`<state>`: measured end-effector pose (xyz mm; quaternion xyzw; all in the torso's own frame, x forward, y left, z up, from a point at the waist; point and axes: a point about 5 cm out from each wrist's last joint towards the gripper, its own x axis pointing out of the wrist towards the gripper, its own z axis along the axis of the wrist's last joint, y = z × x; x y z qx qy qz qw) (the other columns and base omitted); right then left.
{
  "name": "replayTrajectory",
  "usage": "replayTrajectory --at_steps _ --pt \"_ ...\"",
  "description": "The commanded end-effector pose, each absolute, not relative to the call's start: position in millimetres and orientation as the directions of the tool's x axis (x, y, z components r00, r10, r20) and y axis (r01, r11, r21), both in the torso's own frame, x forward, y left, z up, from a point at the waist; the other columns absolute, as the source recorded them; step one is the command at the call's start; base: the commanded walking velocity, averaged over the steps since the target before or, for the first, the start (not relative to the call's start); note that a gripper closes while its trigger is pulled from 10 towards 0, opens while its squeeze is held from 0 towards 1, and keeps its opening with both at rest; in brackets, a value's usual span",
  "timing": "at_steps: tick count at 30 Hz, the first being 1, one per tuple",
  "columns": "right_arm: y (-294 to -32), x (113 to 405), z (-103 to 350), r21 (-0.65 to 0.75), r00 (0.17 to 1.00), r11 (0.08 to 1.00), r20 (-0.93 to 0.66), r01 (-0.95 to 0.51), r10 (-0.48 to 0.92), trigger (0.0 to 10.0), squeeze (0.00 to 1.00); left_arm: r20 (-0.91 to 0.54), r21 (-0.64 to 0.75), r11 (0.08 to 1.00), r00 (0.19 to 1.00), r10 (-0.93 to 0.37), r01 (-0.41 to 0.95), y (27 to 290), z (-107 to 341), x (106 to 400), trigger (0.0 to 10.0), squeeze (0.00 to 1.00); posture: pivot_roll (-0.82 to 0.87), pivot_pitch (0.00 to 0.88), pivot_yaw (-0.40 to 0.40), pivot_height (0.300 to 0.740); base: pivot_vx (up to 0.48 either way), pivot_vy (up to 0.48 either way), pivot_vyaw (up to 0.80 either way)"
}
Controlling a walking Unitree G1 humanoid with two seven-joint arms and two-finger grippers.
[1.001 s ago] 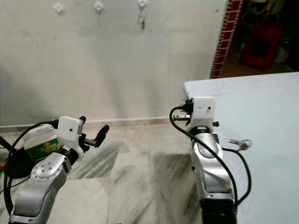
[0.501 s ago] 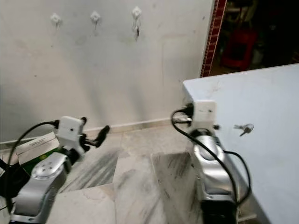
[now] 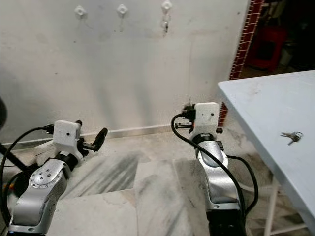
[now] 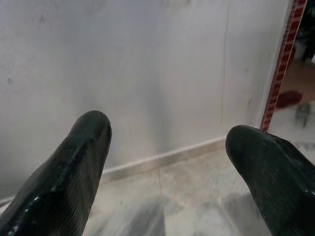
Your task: Hang keys on a hook
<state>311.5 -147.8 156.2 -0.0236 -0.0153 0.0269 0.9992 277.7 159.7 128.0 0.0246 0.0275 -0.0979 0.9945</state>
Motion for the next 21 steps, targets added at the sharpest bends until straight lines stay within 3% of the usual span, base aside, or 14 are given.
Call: replayTrajectory --at_steps 1,12,21 --pt "-151.3 312.6 159.7 -0.049 0.998 0.998 0.045 -0.040 0.042 10.0 0.00 -0.029 0.070 0.983 0.985 -0.168 0.170 162.3 132.8 280.5 10.0 0.00 0.03 0.000 0.077 0.740 0.000 0.000 0.00" --pt "-150.1 313.0 159.3 -0.050 0.998 0.998 0.044 -0.043 0.045 10.0 0.00 0.000 0.001 0.985 0.985 -0.173 0.173 166.2 135.9 280.5 10.0 0.00 0.03 0.000 0.076 0.740 0.000 0.000 0.00" --pt "-148.7 314.7 158.8 -0.053 0.998 0.997 0.043 -0.051 0.053 10.0 0.00 0.015 -0.018 0.978 0.978 -0.206 0.206 162.5 136.4 278.4 10.0 0.00 0.03 0.000 0.075 0.740 0.379 0.000 0.00"
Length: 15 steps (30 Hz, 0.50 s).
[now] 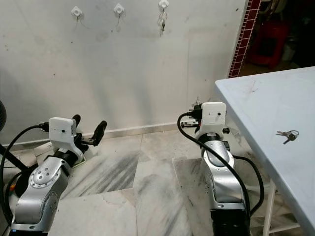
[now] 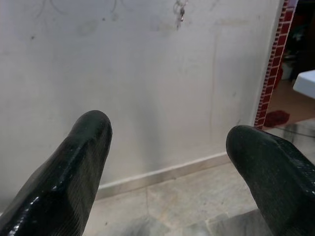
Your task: Hang keys on a hook
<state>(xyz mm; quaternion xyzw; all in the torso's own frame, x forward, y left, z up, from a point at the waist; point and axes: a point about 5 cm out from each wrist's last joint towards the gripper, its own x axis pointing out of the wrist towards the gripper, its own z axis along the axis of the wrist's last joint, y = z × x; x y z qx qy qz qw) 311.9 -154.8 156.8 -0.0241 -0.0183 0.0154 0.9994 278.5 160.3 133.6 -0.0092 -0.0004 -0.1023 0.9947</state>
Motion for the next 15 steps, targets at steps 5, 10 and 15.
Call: replayTrajectory --at_steps 5,10,15 --pt "-148.1 315.2 157.9 -0.056 0.997 0.997 0.040 -0.057 0.059 10.0 0.00 0.013 -0.031 0.975 0.975 -0.222 0.222 160.9 135.3 277.1 10.0 0.00 0.03 0.000 0.074 0.740 0.451 0.000 0.00" --pt "-146.6 315.5 156.6 -0.058 0.997 0.996 0.036 -0.065 0.067 10.0 0.00 0.012 -0.038 0.972 0.973 -0.231 0.231 159.3 134.4 274.8 10.0 0.00 0.04 0.000 0.069 0.740 0.465 0.000 0.00" --pt "-145.2 316.3 156.8 -0.058 0.997 0.996 0.036 -0.073 0.075 10.0 0.00 0.014 -0.049 0.970 0.971 -0.238 0.239 157.7 134.7 274.8 10.0 0.00 0.04 0.000 0.069 0.740 0.466 0.000 0.00"
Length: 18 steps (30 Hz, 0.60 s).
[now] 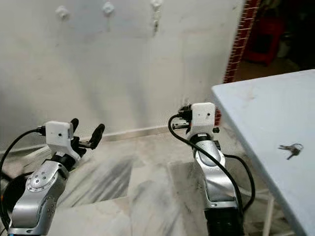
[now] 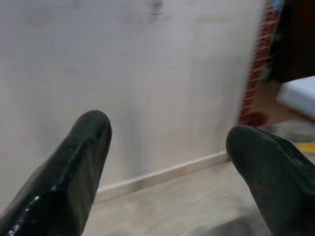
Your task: Hang keys on a hook
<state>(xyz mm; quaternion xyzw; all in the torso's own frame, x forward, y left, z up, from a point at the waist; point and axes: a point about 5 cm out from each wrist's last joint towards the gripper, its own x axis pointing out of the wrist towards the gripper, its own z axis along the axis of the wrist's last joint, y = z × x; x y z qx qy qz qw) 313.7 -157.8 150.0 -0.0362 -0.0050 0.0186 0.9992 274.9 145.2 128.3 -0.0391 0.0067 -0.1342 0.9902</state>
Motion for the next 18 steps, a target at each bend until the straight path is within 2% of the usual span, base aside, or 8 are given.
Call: replayTrajectory --at_steps 1,9,18 --pt "-145.1 316.4 156.7 -0.059 0.996 0.996 0.036 -0.074 0.076 10.0 0.00 0.016 -0.050 0.969 0.970 -0.241 0.242 157.1 135.0 274.9 10.0 0.00 0.04 0.000 0.069 0.740 0.465 0.000 0.00" --pt "-143.4 315.0 153.8 -0.058 0.996 0.995 0.029 -0.079 0.081 10.0 0.00 0.004 -0.060 0.968 0.970 -0.245 0.244 157.2 133.4 273.6 10.0 0.00 0.04 0.000 0.070 0.740 0.458 0.000 0.00" --pt "-144.4 315.8 152.1 -0.059 0.997 0.995 0.022 -0.077 0.078 10.0 0.00 -0.001 -0.068 0.964 0.966 -0.258 0.257 155.3 133.1 272.9 10.0 0.00 0.04 0.000 0.070 0.740 0.363 0.312 0.00"
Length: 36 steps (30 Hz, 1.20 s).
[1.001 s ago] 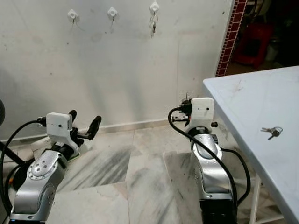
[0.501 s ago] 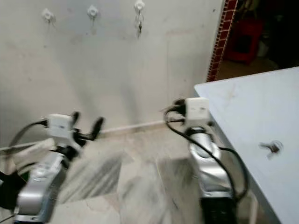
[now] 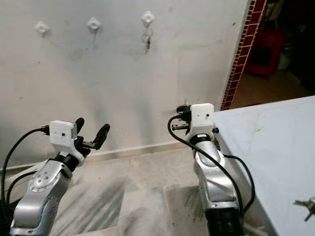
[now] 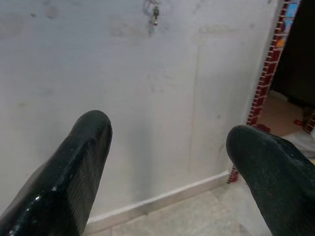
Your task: Hang keys on a hook
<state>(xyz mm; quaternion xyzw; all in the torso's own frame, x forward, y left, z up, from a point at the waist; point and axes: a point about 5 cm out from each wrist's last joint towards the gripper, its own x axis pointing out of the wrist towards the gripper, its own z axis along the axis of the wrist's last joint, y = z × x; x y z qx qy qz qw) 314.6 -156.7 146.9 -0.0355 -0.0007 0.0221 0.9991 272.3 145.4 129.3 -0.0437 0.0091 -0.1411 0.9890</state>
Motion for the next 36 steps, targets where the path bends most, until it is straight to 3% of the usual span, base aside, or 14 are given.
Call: replayTrajectory --at_steps 1,9,23,36 --pt "-144.3 315.8 151.8 -0.060 0.997 0.995 0.021 -0.077 0.078 10.0 0.00 -0.002 -0.069 0.964 0.966 -0.258 0.257 155.4 133.2 272.9 10.0 0.00 0.04 0.000 0.070 0.740 0.341 0.337 0.00" --pt "-144.7 315.9 150.0 -0.061 0.997 0.995 0.016 -0.077 0.078 10.0 0.00 -0.025 -0.078 0.963 0.965 -0.262 0.259 152.3 130.1 272.9 10.0 0.00 0.04 0.000 0.069 0.740 0.151 0.372 0.00" --pt "-144.5 316.1 148.8 -0.067 0.997 0.995 0.010 -0.078 0.078 10.0 0.00 -0.055 -0.083 0.967 0.968 -0.245 0.240 151.7 126.7 273.3 10.0 0.00 0.04 0.000 0.066 0.740 0.000 0.000 0.00" --pt "-144.5 316.1 148.7 -0.069 0.997 0.995 0.011 -0.075 0.076 10.0 0.00 -0.069 -0.082 0.968 0.967 -0.243 0.238 150.3 125.8 273.3 10.0 0.00 0.04 0.000 0.067 0.740 0.000 0.410 0.00"
